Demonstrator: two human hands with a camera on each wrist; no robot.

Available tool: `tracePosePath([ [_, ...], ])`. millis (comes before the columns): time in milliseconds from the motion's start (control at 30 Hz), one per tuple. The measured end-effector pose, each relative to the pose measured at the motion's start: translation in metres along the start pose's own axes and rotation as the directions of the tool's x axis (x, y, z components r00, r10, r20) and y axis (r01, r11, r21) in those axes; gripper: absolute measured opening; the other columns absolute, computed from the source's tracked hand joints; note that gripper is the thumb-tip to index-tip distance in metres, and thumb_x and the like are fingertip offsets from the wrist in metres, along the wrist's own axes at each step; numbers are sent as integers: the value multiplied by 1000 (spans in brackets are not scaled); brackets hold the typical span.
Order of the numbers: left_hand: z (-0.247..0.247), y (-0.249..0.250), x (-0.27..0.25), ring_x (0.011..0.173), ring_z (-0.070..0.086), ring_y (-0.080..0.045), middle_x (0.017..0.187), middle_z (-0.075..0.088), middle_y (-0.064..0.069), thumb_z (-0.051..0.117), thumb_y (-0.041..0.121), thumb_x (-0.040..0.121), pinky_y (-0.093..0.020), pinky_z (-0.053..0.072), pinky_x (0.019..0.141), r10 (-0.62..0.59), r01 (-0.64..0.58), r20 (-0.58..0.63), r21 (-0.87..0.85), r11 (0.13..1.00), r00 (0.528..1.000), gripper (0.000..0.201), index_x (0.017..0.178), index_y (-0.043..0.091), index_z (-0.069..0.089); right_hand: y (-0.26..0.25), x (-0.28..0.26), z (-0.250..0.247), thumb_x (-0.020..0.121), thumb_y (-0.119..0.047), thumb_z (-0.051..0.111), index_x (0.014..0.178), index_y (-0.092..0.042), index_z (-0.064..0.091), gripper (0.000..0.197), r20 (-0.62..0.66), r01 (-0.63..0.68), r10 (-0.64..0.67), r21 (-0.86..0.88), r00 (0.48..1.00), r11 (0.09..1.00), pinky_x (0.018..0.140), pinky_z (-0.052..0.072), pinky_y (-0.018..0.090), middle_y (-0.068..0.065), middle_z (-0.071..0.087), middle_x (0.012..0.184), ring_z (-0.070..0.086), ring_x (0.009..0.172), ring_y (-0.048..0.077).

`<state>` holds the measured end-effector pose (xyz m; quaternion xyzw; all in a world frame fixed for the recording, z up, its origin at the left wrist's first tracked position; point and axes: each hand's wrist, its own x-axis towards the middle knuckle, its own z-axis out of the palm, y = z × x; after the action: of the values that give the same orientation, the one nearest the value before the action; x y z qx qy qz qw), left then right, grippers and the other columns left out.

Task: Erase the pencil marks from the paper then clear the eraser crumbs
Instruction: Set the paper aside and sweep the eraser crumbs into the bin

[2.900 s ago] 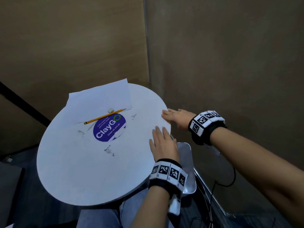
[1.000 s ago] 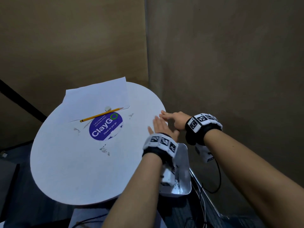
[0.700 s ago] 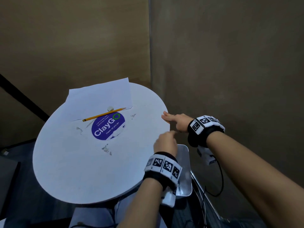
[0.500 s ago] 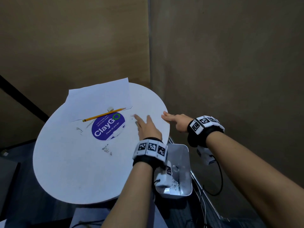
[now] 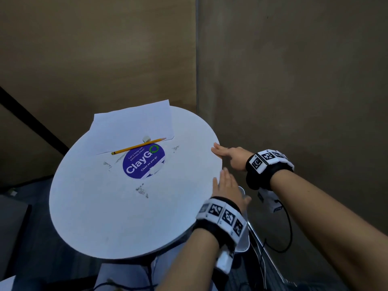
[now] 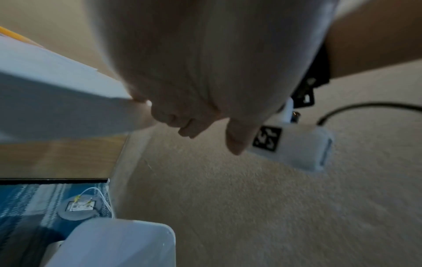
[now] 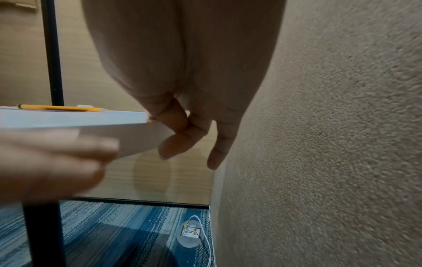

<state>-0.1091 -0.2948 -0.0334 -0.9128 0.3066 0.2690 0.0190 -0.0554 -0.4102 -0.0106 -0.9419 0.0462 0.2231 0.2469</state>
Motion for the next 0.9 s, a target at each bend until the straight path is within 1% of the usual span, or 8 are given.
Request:
tracePosePath([
  [133,4,1,-8,145,8,-29,157,7,-19,44,9,95,-40,7,117,85,-98,-157,-75,992,984,57,147,0,20,1,3,6,79,21,30,148,-32,18,87,-16,-13,13,15,1000,1000,113,23,22,-17,6,156,17,144,13],
  [267,-4,-7,-15,117,51,-32,149,33,-6,40,-8,88,-38,44,90,0,-132,-337,-371,919,942,45,128,9,50,1,6,7,80,19,34,149,-30,16,87,-15,-13,13,17,1000,1000,114,19,23,-15,4,156,16,144,13],
  [500,-9,-11,-21,99,59,-30,105,65,-12,41,33,100,-31,35,70,-128,-17,-382,-353,935,915,30,110,10,58,6,9,11,77,22,28,148,-33,17,90,-31,5,-4,24,1000,1000,110,21,20,-18,5,156,17,144,13],
  [567,-6,-11,-21,108,56,-27,120,60,-10,42,25,100,-30,37,75,-131,-40,-400,-391,920,907,25,114,10,57,7,10,12,77,22,28,148,-32,18,90,-35,10,-9,28,999,1000,110,20,19,-18,5,156,17,143,12],
  [633,-1,-18,-18,130,42,-27,150,30,-9,43,4,96,-30,38,95,-121,-86,-397,-465,881,910,37,132,7,48,8,11,12,77,22,28,148,-30,18,89,-35,18,-17,33,999,999,111,19,19,-16,6,156,17,144,12],
  [700,0,-28,-19,145,15,-26,158,-2,-10,42,-1,94,-34,19,114,-163,-72,-402,-508,858,901,57,148,12,29,8,11,12,78,21,29,149,-29,18,87,-37,23,-22,26,999,999,113,19,21,-15,6,156,18,143,12],
  [800,0,-44,-20,145,-14,-30,155,-19,-20,38,30,100,-47,-4,115,-424,243,-357,-453,858,832,64,152,13,5,9,12,13,78,20,28,149,-31,17,87,-40,18,-17,11,999,1000,114,21,23,-15,5,156,20,143,13],
  [900,2,-57,-27,143,-19,-32,152,-24,-23,21,51,99,-51,-7,114,-636,514,-104,-495,700,765,76,149,3,-12,9,12,13,79,19,28,149,-32,15,88,-34,18,-18,8,999,1000,114,22,25,-17,3,156,20,143,16],
])
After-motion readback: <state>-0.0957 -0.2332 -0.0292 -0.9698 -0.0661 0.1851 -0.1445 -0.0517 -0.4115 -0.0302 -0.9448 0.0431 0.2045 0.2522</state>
